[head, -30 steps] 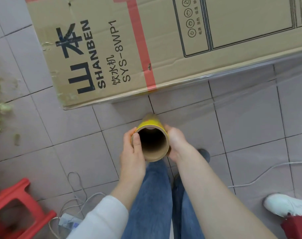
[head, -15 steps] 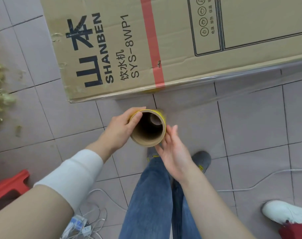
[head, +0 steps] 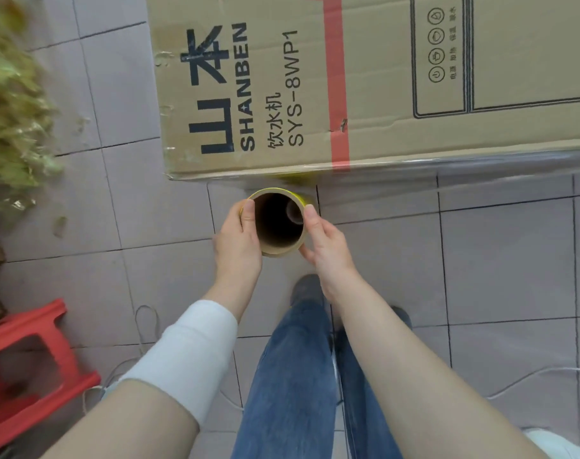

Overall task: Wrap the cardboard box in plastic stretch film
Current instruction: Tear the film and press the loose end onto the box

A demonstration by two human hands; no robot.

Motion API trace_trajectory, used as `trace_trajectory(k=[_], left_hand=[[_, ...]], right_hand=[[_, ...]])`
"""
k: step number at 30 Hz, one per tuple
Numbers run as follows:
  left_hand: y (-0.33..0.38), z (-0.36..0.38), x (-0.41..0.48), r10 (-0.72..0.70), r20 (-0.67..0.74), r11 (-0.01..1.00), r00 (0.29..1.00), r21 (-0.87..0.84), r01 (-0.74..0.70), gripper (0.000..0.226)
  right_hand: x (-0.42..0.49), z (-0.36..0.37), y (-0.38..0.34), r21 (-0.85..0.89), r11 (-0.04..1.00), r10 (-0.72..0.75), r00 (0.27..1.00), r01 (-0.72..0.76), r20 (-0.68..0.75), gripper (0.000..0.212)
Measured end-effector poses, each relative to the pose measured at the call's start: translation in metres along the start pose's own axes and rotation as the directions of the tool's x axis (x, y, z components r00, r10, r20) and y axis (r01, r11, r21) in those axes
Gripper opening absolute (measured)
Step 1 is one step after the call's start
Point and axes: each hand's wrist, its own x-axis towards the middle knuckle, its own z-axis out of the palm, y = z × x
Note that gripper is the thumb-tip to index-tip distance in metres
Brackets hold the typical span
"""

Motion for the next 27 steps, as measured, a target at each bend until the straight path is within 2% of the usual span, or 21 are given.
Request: trace_trajectory(k=[2, 4, 6, 8, 11, 13, 15, 17, 18, 20, 21, 23, 24, 25, 27], left_hand=[[-0.001, 0.006, 0.004, 0.001, -0.040, 1.000, 0.999, 0.019, 0.000, 0.039], [-0.002, 0.013, 0.006, 0.010, -0.084, 0.999, 0.996, 0.038, -0.007, 0.040], [0.001, 0.020, 0.008, 0.022, -0.131, 0.997, 0.991, 0.072, -0.013, 0.039], [0.002, 0.023, 0.010, 0.013, -0.161, 0.995, 0.987, 0.098, 0.003, 0.040], [-0.004, 0.022, 0.015, 0.037, -0.121, 0.990, 0.992, 0.142, -0.020, 0.039], [-0.010, 0.020, 0.018, 0.073, -0.080, 0.971, 0.994, 0.232, -0.052, 0.040], [-0.014, 0.019, 0.021, 0.154, -0.114, 0.928, 0.981, 0.358, -0.105, 0.045], [-0.016, 0.016, 0.021, 0.347, -0.241, 0.878, 0.906, 0.424, -0.223, 0.047], [-0.014, 0.016, 0.020, 0.467, -0.285, 0.847, 0.837, 0.417, -0.330, 0.046], [-0.006, 0.015, 0.023, 0.671, -0.285, 0.731, 0.685, 0.412, -0.545, 0.041], [-0.001, 0.016, 0.025, 0.748, -0.253, 0.655, 0.614, 0.433, -0.619, 0.038], [0.010, 0.020, 0.028, 0.841, -0.161, 0.529, 0.516, 0.442, -0.725, 0.034], [0.014, 0.025, 0.030, 0.880, -0.118, 0.462, 0.459, 0.431, -0.775, 0.033], [0.020, 0.028, 0.033, 0.896, -0.054, 0.422, 0.441, 0.409, -0.809, 0.034], [0.026, 0.031, 0.038, 0.896, 0.070, 0.381, 0.439, 0.390, -0.838, 0.037]], right_hand=[[0.009, -0.002, -0.002, -0.001, 1.000, -0.021, 0.999, 0.021, 0.026, 0.028], [0.015, -0.007, -0.003, 0.014, 0.999, -0.037, 0.998, 0.036, 0.050, 0.028], [0.021, -0.011, -0.006, -0.028, 0.999, -0.041, 0.997, 0.043, 0.067, 0.031], [0.024, -0.013, -0.010, -0.142, 0.988, -0.054, 0.996, 0.065, 0.075, 0.038], [0.031, -0.017, -0.016, -0.268, 0.955, -0.108, 0.989, 0.130, 0.098, 0.050], [0.035, -0.023, -0.021, -0.360, 0.918, -0.127, 0.984, 0.165, 0.127, 0.055], [0.039, -0.028, -0.027, -0.418, 0.892, -0.128, 0.982, 0.175, 0.139, 0.058], [0.042, -0.033, -0.028, -0.459, 0.865, -0.152, 0.978, 0.203, 0.146, 0.062], [0.044, -0.034, -0.027, -0.480, 0.847, -0.172, 0.972, 0.229, 0.160, 0.064], [0.053, -0.038, -0.028, -0.502, 0.824, -0.187, 0.962, 0.263, 0.197, 0.070], [0.057, -0.039, -0.030, -0.517, 0.814, -0.174, 0.961, 0.264, 0.216, 0.075], [0.062, -0.044, -0.034, -0.558, 0.786, -0.129, 0.953, 0.267, 0.275, 0.088], [0.067, -0.049, -0.035, -0.571, 0.759, -0.144, 0.936, 0.312, 0.321, 0.090], [0.070, -0.053, -0.039, -0.576, 0.741, -0.145, 0.920, 0.344, 0.364, 0.086], [0.069, -0.059, -0.046, -0.533, 0.779, -0.096, 0.902, 0.331, 0.421, 0.070]])
